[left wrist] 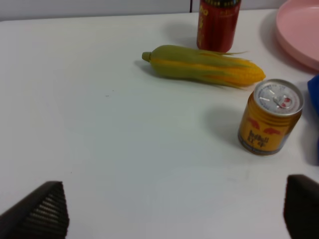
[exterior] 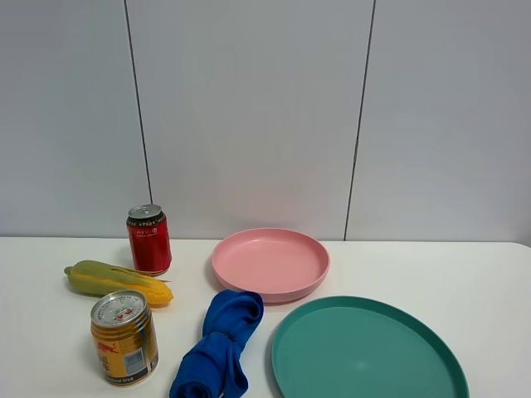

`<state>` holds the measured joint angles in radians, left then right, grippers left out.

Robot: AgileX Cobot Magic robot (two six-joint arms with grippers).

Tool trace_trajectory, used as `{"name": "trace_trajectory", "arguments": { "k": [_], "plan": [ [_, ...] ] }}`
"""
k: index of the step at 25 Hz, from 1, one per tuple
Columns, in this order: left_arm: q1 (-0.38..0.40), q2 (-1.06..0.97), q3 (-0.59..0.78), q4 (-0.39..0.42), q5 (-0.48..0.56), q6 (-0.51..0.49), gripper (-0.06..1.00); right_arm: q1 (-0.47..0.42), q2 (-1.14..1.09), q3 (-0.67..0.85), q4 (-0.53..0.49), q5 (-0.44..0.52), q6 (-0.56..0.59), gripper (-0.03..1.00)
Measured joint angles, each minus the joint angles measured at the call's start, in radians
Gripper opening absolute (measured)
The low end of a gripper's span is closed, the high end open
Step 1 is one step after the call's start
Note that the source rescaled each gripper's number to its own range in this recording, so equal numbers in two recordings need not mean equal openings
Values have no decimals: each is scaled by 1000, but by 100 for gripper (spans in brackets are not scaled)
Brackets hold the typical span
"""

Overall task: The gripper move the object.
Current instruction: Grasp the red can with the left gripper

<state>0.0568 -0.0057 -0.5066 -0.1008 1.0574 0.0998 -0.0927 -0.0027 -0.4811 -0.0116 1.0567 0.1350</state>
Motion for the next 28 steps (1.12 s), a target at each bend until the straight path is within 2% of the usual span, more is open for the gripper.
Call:
{"name": "trace_trajectory", "arguments": {
  "k": [1,28],
  "plan": [
    [0,0,0,0,0,0,62,0,0,0,0,0,0,100],
    [0,0,0,0,0,0,62,0,0,0,0,0,0,100]
  ]
}}
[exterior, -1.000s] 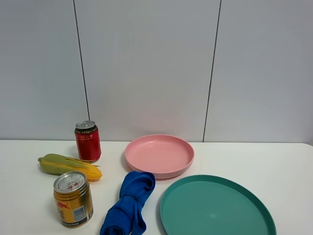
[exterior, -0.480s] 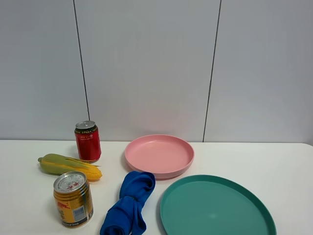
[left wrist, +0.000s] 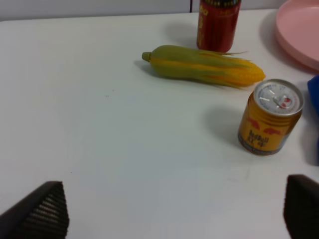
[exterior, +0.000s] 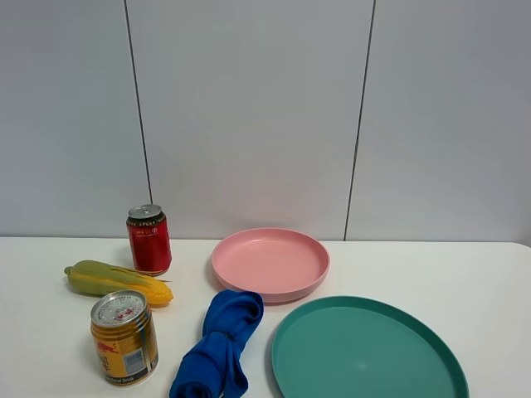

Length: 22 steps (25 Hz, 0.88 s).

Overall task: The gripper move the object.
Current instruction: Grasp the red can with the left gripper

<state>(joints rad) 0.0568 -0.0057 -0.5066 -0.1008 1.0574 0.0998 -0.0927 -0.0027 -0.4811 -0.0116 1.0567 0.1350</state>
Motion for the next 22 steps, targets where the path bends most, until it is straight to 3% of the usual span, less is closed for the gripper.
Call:
{"name": "trace_trajectory", "arguments": {
  "k": [22],
  "plan": [
    [0,0,0,0,0,0,62,0,0,0,0,0,0,100]
  ]
}}
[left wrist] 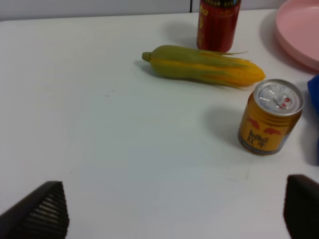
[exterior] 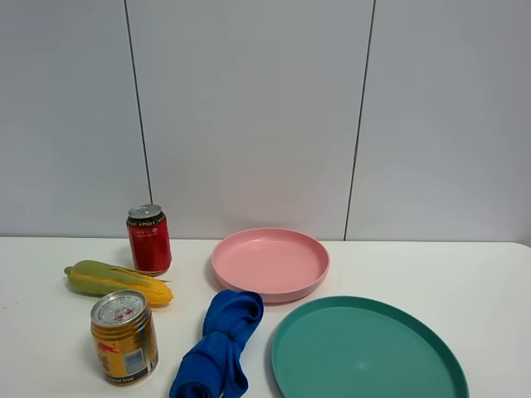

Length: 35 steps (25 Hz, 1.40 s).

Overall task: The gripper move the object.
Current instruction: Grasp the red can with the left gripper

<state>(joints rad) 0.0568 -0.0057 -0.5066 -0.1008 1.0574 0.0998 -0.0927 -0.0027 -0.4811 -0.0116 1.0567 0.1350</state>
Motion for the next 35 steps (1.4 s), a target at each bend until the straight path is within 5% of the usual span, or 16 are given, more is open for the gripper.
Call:
{"name": "trace_trajectory", "arguments": {
  "k": [11,19,35],
  "plan": [
    [0,100,-115,-3,-105,6,62,0,0,0,0,0,0,100],
    [0,463,-337,-10,-239,63,62,0,0,0,0,0,0,100],
    [-15,1215,-852,-124,-235,188,62,0,0,0,0,0,0,100]
  ]
}}
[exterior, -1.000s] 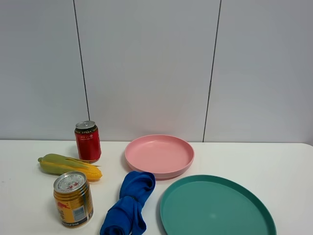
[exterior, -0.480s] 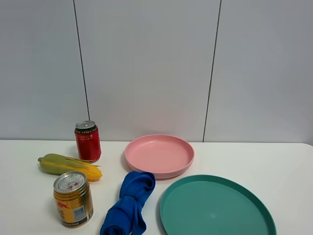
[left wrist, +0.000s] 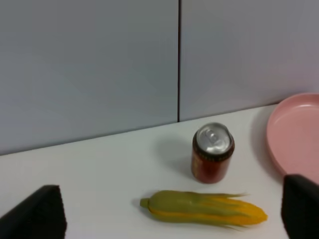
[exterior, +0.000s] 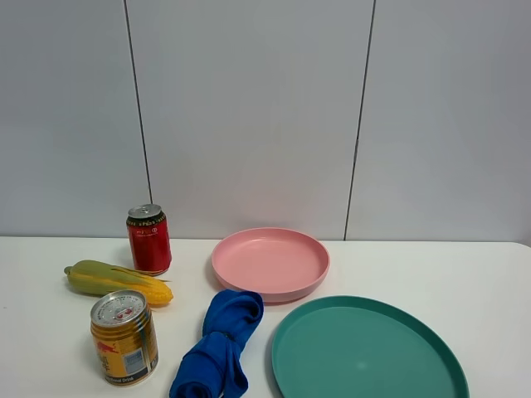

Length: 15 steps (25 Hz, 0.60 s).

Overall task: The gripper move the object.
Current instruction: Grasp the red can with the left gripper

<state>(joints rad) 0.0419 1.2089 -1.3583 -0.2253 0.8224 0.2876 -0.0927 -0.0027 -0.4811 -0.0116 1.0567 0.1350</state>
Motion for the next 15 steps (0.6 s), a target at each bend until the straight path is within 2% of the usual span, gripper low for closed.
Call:
{"name": "trace_trajectory", "arguments": {
  "k": [9,15],
  "plan": [
    [-175,342,-241,68,14,11,62,0,0,0,0,0,0,100],
    [-271,572,-381,133,79,23,62,0,0,0,0,0,0,100]
  ]
}}
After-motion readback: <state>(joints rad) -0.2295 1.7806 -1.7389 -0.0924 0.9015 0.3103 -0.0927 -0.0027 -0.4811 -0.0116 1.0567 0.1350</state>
